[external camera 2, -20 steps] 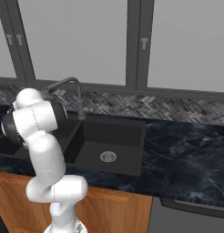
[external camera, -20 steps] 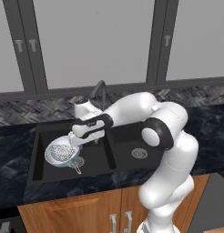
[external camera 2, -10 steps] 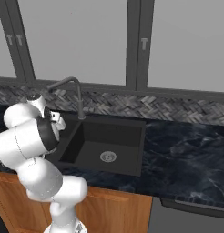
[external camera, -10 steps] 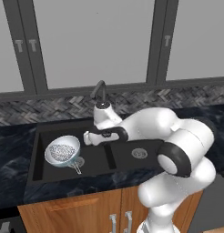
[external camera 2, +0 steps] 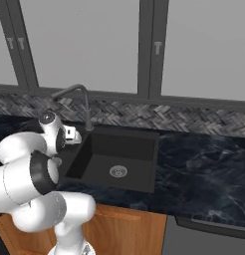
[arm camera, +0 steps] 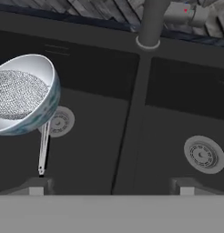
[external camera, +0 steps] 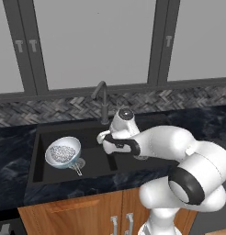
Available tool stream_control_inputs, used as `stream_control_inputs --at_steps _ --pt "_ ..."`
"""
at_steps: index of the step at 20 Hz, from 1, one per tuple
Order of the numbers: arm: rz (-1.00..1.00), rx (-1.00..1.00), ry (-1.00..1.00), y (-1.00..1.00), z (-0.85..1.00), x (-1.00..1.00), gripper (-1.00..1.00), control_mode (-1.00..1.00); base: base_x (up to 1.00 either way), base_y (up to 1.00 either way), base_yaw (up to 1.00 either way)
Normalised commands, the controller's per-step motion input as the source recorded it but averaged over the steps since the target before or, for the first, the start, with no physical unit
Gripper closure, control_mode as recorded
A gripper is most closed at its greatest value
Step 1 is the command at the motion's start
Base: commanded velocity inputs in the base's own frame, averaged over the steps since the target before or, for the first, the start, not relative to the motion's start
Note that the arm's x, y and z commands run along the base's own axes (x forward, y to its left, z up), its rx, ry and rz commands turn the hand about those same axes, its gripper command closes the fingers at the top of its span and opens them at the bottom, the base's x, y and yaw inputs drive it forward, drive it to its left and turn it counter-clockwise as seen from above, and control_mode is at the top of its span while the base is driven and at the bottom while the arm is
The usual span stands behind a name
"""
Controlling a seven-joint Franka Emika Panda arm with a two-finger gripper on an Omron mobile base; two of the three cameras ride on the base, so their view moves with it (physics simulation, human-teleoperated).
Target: Pick the strainer and bowl and place them in the sink. Then turn on the water.
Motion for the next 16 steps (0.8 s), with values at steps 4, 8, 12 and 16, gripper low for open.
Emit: stream_control_inputs --at_steps 4,8,12,16 --pt "0.0 0.09 -0.19 -0.33 0.18 0.0 -1.0 -1.0 0.0 0.0 0.0" --pt "0.0 0.06 -0.14 -0.18 0.15 0.0 -1.0 -1.0 0.0 0.0 0.0" --pt "0.0 0.06 -0.14 -0.22 0.02 0.0 -1.0 -1.0 0.0 0.0 0.0" --pt "0.0 0.04 -0.15 -0.19 0.0 0.0 -1.0 -1.0 0.0 0.0 0.0"
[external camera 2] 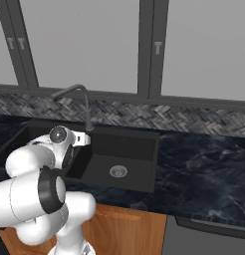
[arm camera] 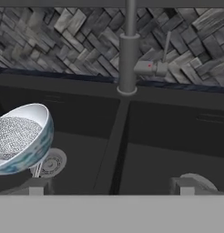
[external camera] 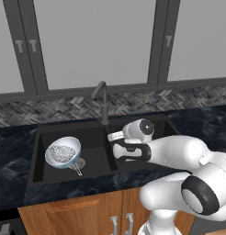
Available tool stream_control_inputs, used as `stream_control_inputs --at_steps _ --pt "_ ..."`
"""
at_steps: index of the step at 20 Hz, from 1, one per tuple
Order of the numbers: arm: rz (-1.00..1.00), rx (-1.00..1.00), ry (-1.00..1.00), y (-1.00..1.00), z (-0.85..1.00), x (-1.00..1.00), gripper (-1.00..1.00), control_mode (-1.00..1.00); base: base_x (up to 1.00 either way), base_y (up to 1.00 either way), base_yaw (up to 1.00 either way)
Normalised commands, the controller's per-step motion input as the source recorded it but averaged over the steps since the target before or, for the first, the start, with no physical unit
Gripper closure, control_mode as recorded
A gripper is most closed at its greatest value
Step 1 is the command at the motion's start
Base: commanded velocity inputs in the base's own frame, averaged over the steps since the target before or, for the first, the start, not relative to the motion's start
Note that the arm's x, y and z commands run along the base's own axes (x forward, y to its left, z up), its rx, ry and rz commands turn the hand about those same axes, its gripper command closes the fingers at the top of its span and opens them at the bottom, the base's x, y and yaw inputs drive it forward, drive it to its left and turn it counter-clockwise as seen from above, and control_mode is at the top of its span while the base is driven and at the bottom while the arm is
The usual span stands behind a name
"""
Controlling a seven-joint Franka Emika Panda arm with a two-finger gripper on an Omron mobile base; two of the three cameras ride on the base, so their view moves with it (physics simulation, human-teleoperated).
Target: Pick the strainer and bowl and place them in the sink. Then turn on the water.
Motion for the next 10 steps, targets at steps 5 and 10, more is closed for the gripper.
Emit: stream_control_inputs --at_steps 5,10 --pt "0.0 0.03 -0.18 -0.16 0.0 0.02 -1.0 -1.0 0.0 0.0 0.0" --pt "0.0 0.04 -0.16 -0.11 0.0 0.06 -1.0 -1.0 0.0 0.0 0.0"
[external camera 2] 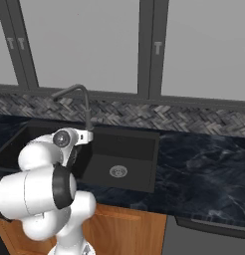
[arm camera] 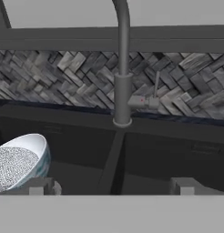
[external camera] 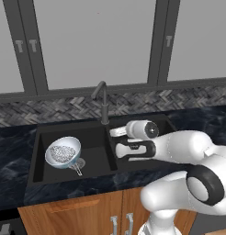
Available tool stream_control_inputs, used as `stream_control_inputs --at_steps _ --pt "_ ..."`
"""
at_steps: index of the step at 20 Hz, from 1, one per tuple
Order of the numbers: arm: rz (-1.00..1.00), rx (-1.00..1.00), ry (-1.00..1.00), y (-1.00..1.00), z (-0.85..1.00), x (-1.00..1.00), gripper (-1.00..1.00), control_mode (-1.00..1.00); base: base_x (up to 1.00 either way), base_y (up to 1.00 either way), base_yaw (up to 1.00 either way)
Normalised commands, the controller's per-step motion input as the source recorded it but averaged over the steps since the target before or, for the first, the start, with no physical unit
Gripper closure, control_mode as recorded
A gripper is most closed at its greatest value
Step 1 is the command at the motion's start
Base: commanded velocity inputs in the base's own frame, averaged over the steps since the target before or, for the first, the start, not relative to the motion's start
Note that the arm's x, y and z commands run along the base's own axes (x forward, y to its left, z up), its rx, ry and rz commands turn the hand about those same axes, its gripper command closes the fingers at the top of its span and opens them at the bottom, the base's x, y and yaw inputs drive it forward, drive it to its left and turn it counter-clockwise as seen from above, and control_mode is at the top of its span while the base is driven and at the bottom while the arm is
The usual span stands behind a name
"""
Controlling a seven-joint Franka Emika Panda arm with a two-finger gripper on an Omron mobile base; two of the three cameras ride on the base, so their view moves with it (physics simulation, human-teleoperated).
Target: Pick the strainer and bowl and place them in the sink. Then turn on the water.
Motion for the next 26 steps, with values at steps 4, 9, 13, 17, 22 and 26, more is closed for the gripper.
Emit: stream_control_inputs --at_steps 4,9,13,17,22,26 --pt "0.0 0.08 -0.14 -0.35 0.0 0.0 -1.0 -1.0 0.0 0.0 0.0" --pt "-0.01 0.08 -0.17 -0.18 0.0 0.0 -1.0 -1.0 0.0 0.0 0.0" --pt "-0.02 0.04 -0.1 -0.03 0.0 0.03 -1.0 -1.0 0.0 0.0 0.0" --pt "0.0 0.05 -0.12 -0.22 0.0 0.01 -1.0 -1.0 0.0 0.0 0.0" --pt "0.0 0.05 -0.11 -0.11 0.0 0.05 -1.0 -1.0 0.0 0.0 0.0" --pt "0.0 0.05 -0.08 -0.05 0.0 0.01 -1.0 -1.0 0.0 0.0 0.0"
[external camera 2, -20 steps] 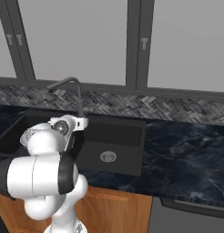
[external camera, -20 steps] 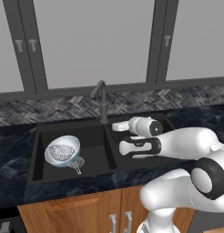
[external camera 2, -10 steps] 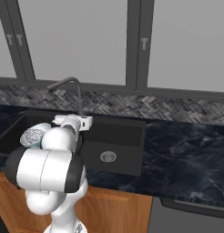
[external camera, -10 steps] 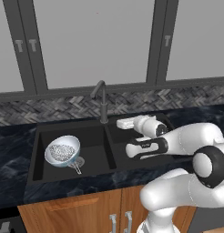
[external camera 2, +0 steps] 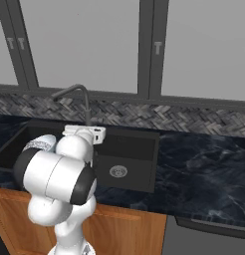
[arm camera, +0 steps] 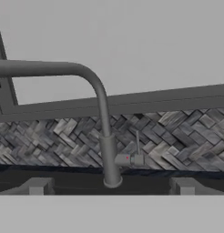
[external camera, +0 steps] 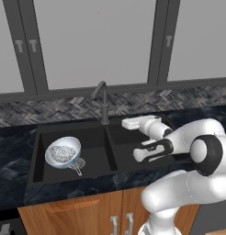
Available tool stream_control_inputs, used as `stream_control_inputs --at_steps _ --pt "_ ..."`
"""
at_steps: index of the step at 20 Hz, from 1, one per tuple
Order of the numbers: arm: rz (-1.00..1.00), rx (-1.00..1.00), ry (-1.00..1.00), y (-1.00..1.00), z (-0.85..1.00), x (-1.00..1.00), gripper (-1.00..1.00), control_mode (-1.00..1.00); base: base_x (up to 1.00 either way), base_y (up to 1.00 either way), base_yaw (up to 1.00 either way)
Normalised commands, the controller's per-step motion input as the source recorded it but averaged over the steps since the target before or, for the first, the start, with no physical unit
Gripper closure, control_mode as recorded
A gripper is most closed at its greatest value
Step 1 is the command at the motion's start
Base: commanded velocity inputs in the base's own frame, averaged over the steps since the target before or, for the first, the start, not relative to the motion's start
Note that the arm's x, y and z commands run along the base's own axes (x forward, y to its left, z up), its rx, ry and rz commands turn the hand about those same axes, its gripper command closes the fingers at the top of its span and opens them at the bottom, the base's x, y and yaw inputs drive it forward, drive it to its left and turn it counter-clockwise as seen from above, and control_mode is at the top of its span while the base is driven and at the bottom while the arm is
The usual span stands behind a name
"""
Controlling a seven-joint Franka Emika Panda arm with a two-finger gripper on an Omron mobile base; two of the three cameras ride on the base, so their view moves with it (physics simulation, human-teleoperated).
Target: Pick the strainer and bowl and place them in the sink. Then turn on the water.
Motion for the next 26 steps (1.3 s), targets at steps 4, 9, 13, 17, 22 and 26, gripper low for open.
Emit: stream_control_inputs --at_steps 4,9,13,17,22,26 --pt "-0.01 0.04 -0.07 -0.01 0.0 0.09 -1.0 -1.0 0.0 0.0 0.0" --pt "-0.02 0.04 -0.05 0.0 0.0 0.13 -1.0 -1.0 0.0 0.0 0.0" --pt "-0.01 0.03 -0.05 0.0 0.0 0.1 -1.0 -1.0 0.0 0.0 0.0" --pt "-0.01 0.0 -0.01 0.0 -0.01 0.17 -1.0 -1.0 0.0 0.0 0.0" --pt "0.0 0.0 -0.07 -0.12 -0.18 0.07 -1.0 -1.0 0.0 0.0 0.0" --pt "0.0 0.0 -0.07 -0.1 -0.19 0.07 -1.0 -1.0 0.0 0.0 0.0"
